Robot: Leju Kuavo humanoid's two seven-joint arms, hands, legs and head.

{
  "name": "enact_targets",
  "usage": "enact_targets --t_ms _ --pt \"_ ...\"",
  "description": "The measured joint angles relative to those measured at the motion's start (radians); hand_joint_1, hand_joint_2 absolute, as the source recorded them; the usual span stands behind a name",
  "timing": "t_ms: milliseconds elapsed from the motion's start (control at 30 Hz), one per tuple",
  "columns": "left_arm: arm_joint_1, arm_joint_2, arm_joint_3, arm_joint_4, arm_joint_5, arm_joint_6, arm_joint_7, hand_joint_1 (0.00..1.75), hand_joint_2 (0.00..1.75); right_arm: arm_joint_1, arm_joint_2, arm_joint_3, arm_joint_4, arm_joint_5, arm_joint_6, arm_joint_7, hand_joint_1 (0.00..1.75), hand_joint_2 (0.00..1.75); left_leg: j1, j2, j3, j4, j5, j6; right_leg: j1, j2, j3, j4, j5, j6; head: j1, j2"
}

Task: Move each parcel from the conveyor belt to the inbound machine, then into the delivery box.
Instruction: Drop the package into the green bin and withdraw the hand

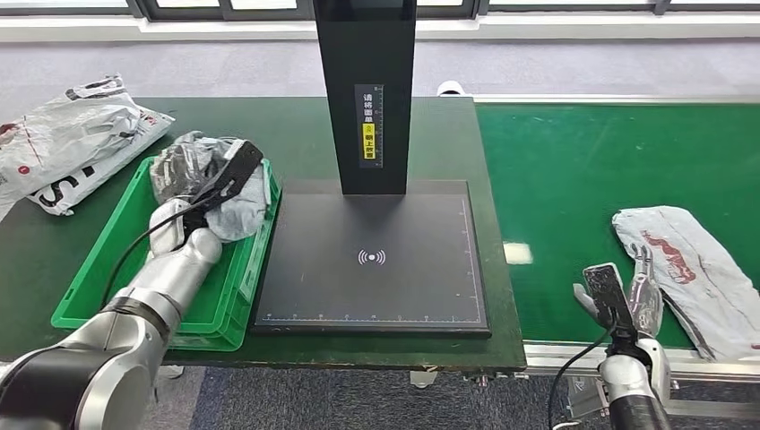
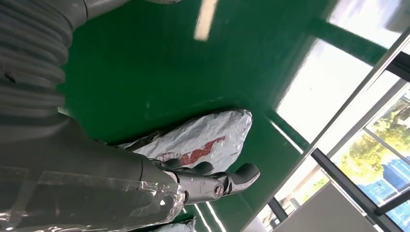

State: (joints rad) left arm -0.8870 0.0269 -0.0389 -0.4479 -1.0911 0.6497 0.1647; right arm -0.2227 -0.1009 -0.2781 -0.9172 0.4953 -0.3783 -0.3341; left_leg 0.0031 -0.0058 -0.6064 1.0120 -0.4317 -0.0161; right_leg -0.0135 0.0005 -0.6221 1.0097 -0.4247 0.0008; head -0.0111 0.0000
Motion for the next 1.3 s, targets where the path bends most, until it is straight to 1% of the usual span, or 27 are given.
enact_targets --t_ms 67,167,300,333,400,433,533,567,633,667,700,733,800,867,900,933,1000,1167,1233,1300 --pt "-0.009 0.037 -0.007 0.013 -0.116 -0.056 0.109 1.75 1.75 -0.008 0.002 0.0 0.001 0.001 0.003 0.004 0.0 1.75 0.0 0.003 0.0 0.0 0.0 -0.001 0.001 0.003 -0.001 0.0 0.001 -0.001 0.0 0.0" --pt "-0.012 0.081 -0.022 0.033 -0.219 -0.149 0.198 1.75 1.75 -0.019 0.002 0.0 0.003 0.002 0.016 0.007 0.0 1.75 0.001 0.004 0.0 0.0 0.0 -0.002 0.003 0.004 -0.002 0.0 0.001 -0.002 0.0 0.0" --pt "-0.008 0.117 -0.037 0.06 -0.292 -0.285 0.265 1.75 1.75 -0.034 0.003 0.0 0.01 0.011 0.029 0.013 0.0 1.75 0.001 0.002 -0.001 0.0 0.0 -0.003 0.003 0.002 -0.001 0.0 0.001 -0.002 0.0 0.0" --pt "-0.004 0.122 -0.037 0.066 -0.299 -0.309 0.271 1.75 1.75 -0.038 0.003 0.0 0.012 0.013 0.031 0.014 0.0 1.75 0.001 0.002 -0.001 0.0 0.0 -0.003 0.003 0.003 -0.002 0.0 0.001 -0.002 0.0 0.0" --pt "0.004 0.13 -0.037 0.074 -0.303 -0.328 0.276 1.75 1.75 -0.042 0.003 0.0 0.015 0.014 0.032 0.015 0.0 1.75 0.001 0.003 -0.001 0.0 0.0 -0.003 0.003 0.004 -0.002 0.0 0.001 -0.002 0.0 0.0" --pt "0.006 0.133 -0.038 0.076 -0.304 -0.332 0.276 1.31 1.75 -0.043 0.003 0.0 0.016 0.015 0.033 0.015 0.0 1.75 0.001 0.004 -0.001 0.0 0.0 -0.003 0.003 0.004 -0.002 0.0 0.001 -0.002 0.0 0.0" --pt "0.008 0.138 -0.038 0.081 -0.304 -0.333 0.276 0.0 0.44 -0.046 0.004 0.0 0.02 0.016 0.033 0.015 0.0 1.75 0.001 0.003 -0.001 0.0 0.0 -0.003 0.003 0.004 -0.002 0.0 0.001 -0.002 0.0 0.0" --pt "0.009 0.14 -0.038 0.082 -0.3 -0.323 0.272 0.0 0.0 -0.046 0.004 0.0 0.021 0.016 0.033 0.015 0.0 1.75 0.001 0.003 -0.001 0.0 0.0 -0.003 0.003 0.004 -0.002 0.0 0.001 -0.002 0.0 0.0" --pt "0.015 0.141 -0.034 0.079 -0.266 -0.27 0.236 0.0 0.0 -0.045 0.004 0.0 0.022 0.014 0.033 0.017 0.0 1.75 0.001 0.003 -0.001 0.0 0.0 -0.003 0.003 0.004 -0.002 0.0 0.001 -0.002 0.0 0.0" --pt "0.02 0.141 -0.026 0.075 -0.23 -0.227 0.196 0.0 0.0 -0.043 0.004 0.0 0.022 0.013 0.033 0.019 0.0 1.75 0.001 0.003 -0.001 0.0 0.0 -0.003 0.003 0.004 -0.002 0.0 0.001 -0.002 0.0 0.0" --pt "0.026 0.14 -0.011 0.07 -0.177 -0.178 0.134 0.0 0.0 -0.04 0.004 0.0 0.022 0.012 0.033 0.021 0.0 1.75 0.001 0.003 -0.001 0.0 0.0 -0.003 0.003 0.004 -0.002 0.0 0.001 -0.002 0.0 0.0" --pt "0.031 0.136 0.011 0.063 -0.112 -0.131 0.056 0.0 0.0 -0.036 0.004 0.0 0.022 0.011 0.031 0.023 0.0 1.75 0.001 0.003 -0.001 0.0 0.0 -0.003 0.003 0.004 -0.003 0.0 0.001 -0.003 0.0 0.0" --pt "0.04 0.123 0.071 0.04 0.054 -0.072 -0.135 0.0 0.0 -0.027 0.003 0.0 0.022 0.006 0.023 0.026 0.0 1.75 0.001 0.003 -0.001 0.0 0.0 -0.003 0.003 0.004 -0.003 0.0 0.001 -0.003 0.0 0.0" --pt "0.048 0.102 0.14 0.003 0.234 -0.073 -0.322 0.0 0.0 -0.022 0.001 0.0 0.024 -0.002 0.01 0.025 0.0 1.75 0.001 0.002 -0.001 0.0 0.0 -0.003 0.003 0.003 -0.003 0.0 0.001 -0.002 0.0 0.0" --pt "0.051 0.09 0.169 -0.018 0.305 -0.089 -0.392 0.0 0.0 -0.021 0.001 0.0 0.025 -0.006 0.004 0.023 0.0 1.75 0.001 0.002 -0.001 0.0 0.0 -0.003 0.002 0.003 -0.003 0.0 0.001 -0.002 0.0 0.0" --pt "0.053 0.078 0.192 -0.039 0.357 -0.104 -0.442 0.0 0.0 -0.021 0.0 0.0 0.027 -0.009 0.0 0.02 0.0 1.75 0.001 0.002 -0.001 0.0 0.0 -0.003 0.002 0.003 -0.002 0.0 0.001 -0.002 0.0 0.0" --pt "0.057 0.058 0.218 -0.075 0.403 -0.121 -0.484 0.0 0.0 -0.021 -0.001 0.0 0.031 -0.012 -0.003 0.017 0.0 1.75 0.001 0.002 -0.001 0.0 0.0 -0.003 0.002 0.003 -0.002 0.0 0.001 -0.002 0.0 0.0" --pt "0.069 0.033 0.236 -0.14 0.47 -0.164 -0.51 0.0 0.0 -0.02 -0.003 0.0 0.036 -0.013 -0.007 0.024 0.0 1.75 0.0 0.002 -0.001 0.0 0.0 -0.003 0.002 0.004 -0.003 0.0 0.001 -0.002 0.0 0.0" --pt "0.075 0.027 0.232 -0.171 0.512 -0.201 -0.508 0.0 0.0 -0.019 -0.005 0.0 0.036 -0.011 -0.006 0.031 0.0 1.75 0.0 0.002 -0.001 0.0 0.0 -0.003 0.002 0.004 -0.002 0.0 0.001 -0.002 0.0 0.0" --pt "0.081 0.023 0.218 -0.204 0.544 -0.248 -0.487 0.0 0.0 -0.019 -0.009 0.0 0.036 -0.009 -0.003 0.033 0.0 1.75 0.0 0.002 -0.001 0.0 0.0 -0.003 0.002 0.003 -0.002 0.0 0.001 -0.002 0.0 0.0"
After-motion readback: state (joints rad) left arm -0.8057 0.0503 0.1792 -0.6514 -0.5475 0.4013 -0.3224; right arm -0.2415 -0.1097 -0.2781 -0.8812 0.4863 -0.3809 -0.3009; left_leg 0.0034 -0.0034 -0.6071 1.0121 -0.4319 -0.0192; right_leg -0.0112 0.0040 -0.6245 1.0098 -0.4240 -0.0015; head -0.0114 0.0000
